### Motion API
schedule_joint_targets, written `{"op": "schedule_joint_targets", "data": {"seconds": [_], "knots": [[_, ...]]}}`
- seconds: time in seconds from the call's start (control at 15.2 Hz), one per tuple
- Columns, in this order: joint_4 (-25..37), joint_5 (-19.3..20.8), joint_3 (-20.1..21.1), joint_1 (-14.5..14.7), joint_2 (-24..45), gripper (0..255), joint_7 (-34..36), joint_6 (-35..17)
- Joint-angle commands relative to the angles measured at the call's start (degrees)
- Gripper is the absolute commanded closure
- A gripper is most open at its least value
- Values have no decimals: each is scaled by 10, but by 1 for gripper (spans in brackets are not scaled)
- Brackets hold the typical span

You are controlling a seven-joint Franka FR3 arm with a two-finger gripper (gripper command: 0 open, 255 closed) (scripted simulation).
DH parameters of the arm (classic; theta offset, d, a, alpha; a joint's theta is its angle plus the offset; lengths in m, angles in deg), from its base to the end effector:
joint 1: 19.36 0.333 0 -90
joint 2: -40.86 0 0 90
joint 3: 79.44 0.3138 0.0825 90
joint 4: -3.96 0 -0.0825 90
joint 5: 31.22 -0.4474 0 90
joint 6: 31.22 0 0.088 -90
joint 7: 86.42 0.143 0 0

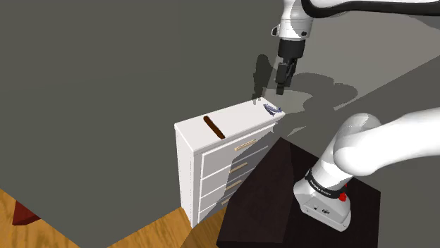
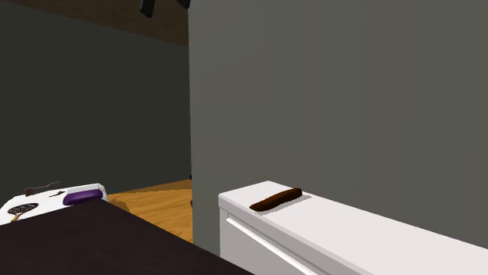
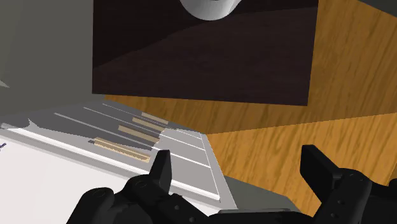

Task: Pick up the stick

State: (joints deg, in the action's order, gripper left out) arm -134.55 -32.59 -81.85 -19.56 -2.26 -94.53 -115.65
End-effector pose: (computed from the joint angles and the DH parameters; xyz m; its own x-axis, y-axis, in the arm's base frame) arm 0.3579 -0.0135 0.5013 0.9767 0.1153 -0.1811 0.1024 -0.9916 -0.0789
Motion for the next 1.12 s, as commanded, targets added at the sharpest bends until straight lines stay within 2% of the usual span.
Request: {"op": "schedule_joint_targets", "data": {"seconds": [0.0,0.53,1.06], "knots": [[0,0,0,0,0,0,0,0],[-61,-6,8,-9,100,0,32,-187],[-65,-9,11,-16,252,0,62,-368]]}}
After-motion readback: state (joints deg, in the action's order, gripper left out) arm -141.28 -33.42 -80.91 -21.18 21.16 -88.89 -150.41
